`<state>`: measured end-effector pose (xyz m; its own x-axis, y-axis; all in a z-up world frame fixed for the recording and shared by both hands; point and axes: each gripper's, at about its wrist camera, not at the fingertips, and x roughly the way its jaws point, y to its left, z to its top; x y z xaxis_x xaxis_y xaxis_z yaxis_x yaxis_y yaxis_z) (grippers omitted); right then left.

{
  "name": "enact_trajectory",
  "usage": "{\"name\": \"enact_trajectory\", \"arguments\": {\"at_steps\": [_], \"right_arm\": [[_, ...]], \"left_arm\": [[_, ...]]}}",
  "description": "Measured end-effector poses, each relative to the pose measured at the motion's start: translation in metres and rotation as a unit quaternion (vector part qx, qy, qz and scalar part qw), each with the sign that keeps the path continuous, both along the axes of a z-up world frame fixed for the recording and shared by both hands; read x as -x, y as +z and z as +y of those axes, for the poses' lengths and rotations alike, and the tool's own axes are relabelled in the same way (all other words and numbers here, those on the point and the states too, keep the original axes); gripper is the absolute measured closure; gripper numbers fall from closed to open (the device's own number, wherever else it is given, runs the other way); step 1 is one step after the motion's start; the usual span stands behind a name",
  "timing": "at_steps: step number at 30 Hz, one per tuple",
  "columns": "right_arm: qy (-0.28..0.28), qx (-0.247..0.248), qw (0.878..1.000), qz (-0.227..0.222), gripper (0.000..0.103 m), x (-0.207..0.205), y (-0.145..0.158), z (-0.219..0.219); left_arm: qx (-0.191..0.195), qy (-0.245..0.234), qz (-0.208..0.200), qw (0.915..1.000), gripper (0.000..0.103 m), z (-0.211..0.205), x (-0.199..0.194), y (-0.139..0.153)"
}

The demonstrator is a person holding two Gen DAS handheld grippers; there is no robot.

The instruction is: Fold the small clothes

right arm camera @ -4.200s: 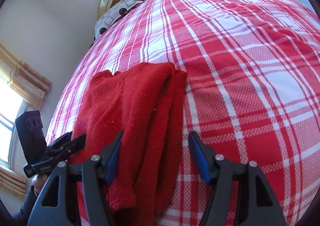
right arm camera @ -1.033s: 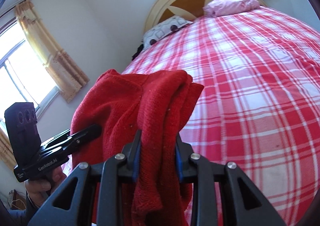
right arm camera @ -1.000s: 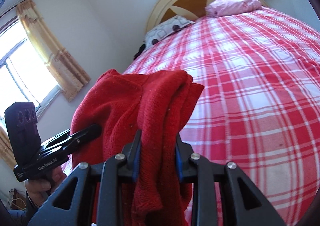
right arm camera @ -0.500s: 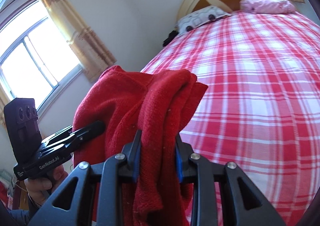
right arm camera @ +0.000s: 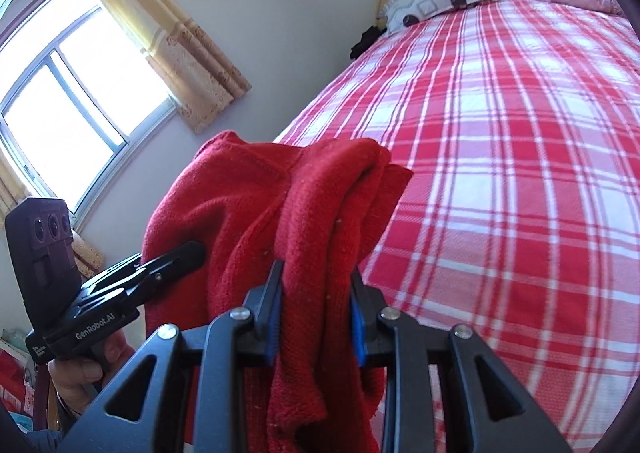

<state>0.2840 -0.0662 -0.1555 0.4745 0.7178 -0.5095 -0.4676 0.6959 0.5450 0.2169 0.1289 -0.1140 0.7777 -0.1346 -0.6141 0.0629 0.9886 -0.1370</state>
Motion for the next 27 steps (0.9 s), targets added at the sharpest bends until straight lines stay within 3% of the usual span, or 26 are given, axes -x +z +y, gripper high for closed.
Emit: {"name": "enact_trajectory", "arguments": {"at_steps": [12, 19, 27], "right_arm": [[0.010, 0.006, 0.999, 0.044, 0.073, -0.020, -0.038, 0.020], [0.012, 0.006, 0.998, 0.066, 0.070, -0.030, -0.053, 0.017], [0.001, 0.038, 0.998, 0.055, 0.064, -0.028, -0.053, 0.020]], "left_arm": [[0.010, 0.009, 0.046, 0.9989, 0.067, 0.029, -0.012, -0.046], [0.020, 0.020, 0.050, 0.9984, 0.047, 0.041, -0.007, -0.068], [0.036, 0.034, 0.042, 0.9979, 0.046, 0.045, 0.005, -0.073]]}}
